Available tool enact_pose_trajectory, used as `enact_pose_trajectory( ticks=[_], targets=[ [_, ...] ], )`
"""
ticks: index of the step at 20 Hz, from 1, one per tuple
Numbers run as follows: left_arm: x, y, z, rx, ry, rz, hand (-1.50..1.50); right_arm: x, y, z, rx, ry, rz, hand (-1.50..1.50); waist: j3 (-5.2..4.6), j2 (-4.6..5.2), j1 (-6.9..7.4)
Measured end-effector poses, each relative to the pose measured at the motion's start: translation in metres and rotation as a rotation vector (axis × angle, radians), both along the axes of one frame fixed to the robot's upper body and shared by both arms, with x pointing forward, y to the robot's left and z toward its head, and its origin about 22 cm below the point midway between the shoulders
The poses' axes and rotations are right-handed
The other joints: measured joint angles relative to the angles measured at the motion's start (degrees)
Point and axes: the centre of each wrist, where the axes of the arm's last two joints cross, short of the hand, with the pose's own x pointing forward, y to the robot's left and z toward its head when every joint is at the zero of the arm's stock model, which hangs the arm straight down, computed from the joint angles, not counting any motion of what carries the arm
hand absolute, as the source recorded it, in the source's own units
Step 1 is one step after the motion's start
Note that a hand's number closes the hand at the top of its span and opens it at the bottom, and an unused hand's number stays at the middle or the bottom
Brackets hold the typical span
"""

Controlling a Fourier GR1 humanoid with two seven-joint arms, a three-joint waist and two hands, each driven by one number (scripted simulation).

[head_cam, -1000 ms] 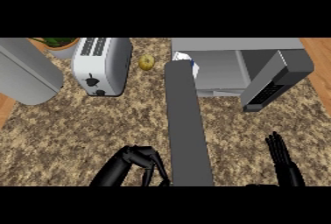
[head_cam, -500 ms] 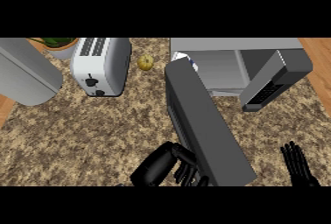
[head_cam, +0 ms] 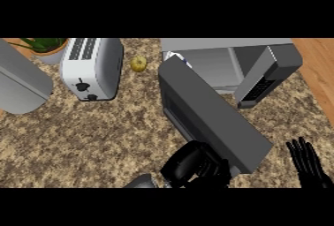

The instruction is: Pick up the milk, place it into the microwave and close the microwave

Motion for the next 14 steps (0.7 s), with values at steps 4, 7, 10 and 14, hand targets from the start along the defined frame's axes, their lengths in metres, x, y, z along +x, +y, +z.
enact_pose_trajectory(
  ticks=[4,7,10,14],
  targets=[
    [0.010,-0.009,-0.001,0.009,0.029,0.043,1.50,0.010,0.010,0.017,0.024,-0.046,0.059,-1.50,-0.05,0.25,-1.77],
    [0.016,-0.013,-0.003,-0.019,0.037,0.092,1.50,0.017,0.014,0.030,0.042,-0.076,0.092,-1.50,-0.11,0.51,-3.19],
    [0.025,-0.014,-0.003,-0.055,0.041,0.146,-1.50,0.023,0.017,0.043,0.051,-0.103,0.124,-1.50,-0.14,0.94,-4.66],
    [0.039,-0.014,-0.001,-0.102,0.039,0.211,1.50,0.025,0.019,0.057,0.054,-0.118,0.169,-1.50,-0.17,1.52,-6.83]
  ],
)
